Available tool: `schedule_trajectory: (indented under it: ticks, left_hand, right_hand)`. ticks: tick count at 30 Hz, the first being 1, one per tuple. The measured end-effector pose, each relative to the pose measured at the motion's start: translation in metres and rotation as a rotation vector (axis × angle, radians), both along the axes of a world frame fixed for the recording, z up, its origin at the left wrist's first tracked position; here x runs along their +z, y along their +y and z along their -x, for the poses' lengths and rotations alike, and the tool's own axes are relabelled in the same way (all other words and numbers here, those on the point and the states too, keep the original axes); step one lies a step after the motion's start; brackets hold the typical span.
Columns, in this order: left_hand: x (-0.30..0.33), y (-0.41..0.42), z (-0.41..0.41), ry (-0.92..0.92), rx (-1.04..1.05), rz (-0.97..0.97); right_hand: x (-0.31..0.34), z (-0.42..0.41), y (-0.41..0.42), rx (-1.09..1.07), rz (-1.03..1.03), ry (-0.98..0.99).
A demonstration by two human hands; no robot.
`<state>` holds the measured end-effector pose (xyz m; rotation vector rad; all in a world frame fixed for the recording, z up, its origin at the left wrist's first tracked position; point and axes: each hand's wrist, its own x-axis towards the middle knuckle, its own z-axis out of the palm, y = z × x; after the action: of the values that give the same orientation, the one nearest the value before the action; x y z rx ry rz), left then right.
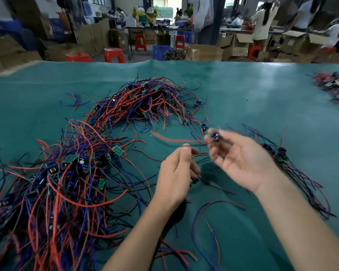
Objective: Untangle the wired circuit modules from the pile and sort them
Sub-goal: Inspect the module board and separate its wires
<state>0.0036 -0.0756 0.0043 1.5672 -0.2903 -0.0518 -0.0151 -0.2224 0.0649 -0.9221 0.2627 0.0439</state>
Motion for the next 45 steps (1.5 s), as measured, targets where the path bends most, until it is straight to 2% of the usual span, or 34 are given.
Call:
schedule_trajectory:
  ticks: [3,5,11,17,25,30,38,45]
  left_hand:
    - [0.000,-0.001,-0.002,0.063,-0.042,0.049]
    - [0.000,-0.001,-0.002,0.032,-0.089,0.048]
    - [0.000,0.002,-0.004,-0.082,-0.123,-0.112]
    - [0.001,0.005,-0.002,-0.041,-0.121,-0.085]
    - [0.000,0.003,-0.003,0.016,-0.109,-0.035]
    - [-0.001,0.002,-0.004,0.007,-0.096,-0.050]
    - [0.000,0.004,-0.004,-0.120,-0.108,-0.143]
    - [-0.001,0.004,-0.003,-0.142,-0.086,-0.188]
  right_hand:
    - [-0.023,0.002,0.008,0.033,0.230,0.056]
    - [-0.027,0.002,0.011,0.026,0.302,0.032]
    - [-0.026,0.004,0.009,-0.059,0.302,-0.032]
    - [-0.029,0.002,0.014,-0.109,0.338,-0.095]
    - [-0.034,0.000,0.016,-0.040,0.232,-0.144]
    - [-0.033,0.001,0.008,0.018,0.320,-0.189]
    - [-0.030,0.004,0.000,0.047,0.554,-0.270]
    - [-0.030,0.003,-0.006,-0.024,0.570,-0.265]
